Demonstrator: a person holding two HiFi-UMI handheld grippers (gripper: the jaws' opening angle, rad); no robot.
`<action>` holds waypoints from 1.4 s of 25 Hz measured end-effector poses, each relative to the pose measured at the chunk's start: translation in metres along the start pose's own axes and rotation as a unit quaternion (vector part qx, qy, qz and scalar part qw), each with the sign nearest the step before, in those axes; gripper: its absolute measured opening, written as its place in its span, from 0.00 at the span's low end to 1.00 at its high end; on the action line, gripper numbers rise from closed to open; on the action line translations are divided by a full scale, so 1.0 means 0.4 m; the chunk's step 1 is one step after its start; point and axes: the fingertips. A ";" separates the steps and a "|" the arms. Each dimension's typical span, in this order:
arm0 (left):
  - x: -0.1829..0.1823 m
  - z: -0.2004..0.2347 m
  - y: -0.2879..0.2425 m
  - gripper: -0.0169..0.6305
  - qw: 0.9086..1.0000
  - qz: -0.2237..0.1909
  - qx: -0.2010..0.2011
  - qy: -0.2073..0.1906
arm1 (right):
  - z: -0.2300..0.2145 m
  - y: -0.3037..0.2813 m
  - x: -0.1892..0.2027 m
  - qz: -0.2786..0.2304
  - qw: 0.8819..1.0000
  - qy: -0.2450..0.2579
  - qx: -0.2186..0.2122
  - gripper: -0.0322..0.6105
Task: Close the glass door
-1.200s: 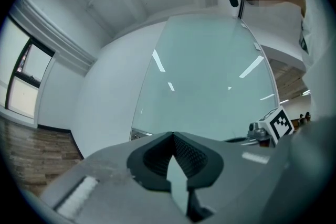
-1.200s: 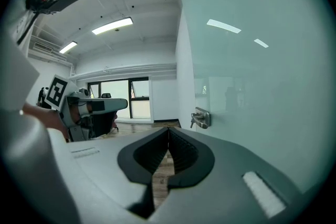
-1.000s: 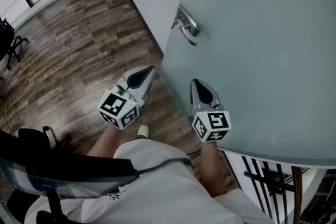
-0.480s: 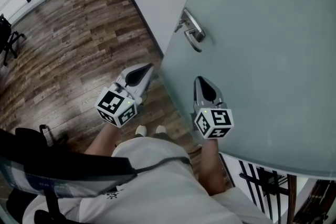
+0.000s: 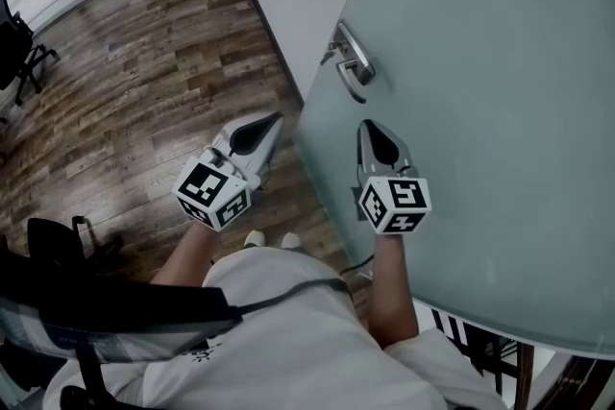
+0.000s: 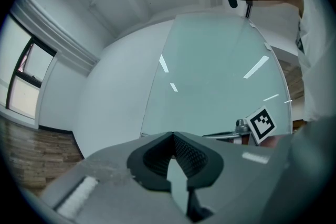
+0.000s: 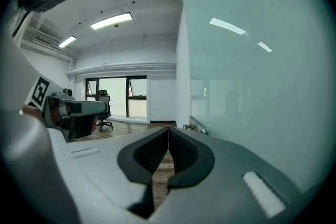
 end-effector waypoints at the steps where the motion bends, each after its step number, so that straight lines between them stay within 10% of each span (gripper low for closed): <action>1: 0.001 -0.003 -0.004 0.03 1.000 0.000 -0.002 0.000 | -0.007 -0.008 -0.001 0.000 1.000 0.005 -0.001 0.06; 17: 0.061 -0.071 -0.001 0.03 0.999 0.020 -0.020 0.021 | -0.072 -0.235 0.136 0.105 0.980 0.171 0.009 0.37; 30: 0.104 -0.072 0.004 0.03 0.998 0.036 -0.034 0.038 | -0.075 -0.329 0.222 0.172 0.968 0.180 0.012 0.37; 35: 0.115 -0.085 0.000 0.03 0.998 0.041 -0.025 0.044 | -0.087 -0.349 0.231 0.183 0.961 0.205 0.039 0.21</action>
Point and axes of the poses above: the fingertips, and each gripper's own axes: y backward along the fingers, z to its left, x out of its underside, and after that the axes turned 12 degrees about x, right-handed
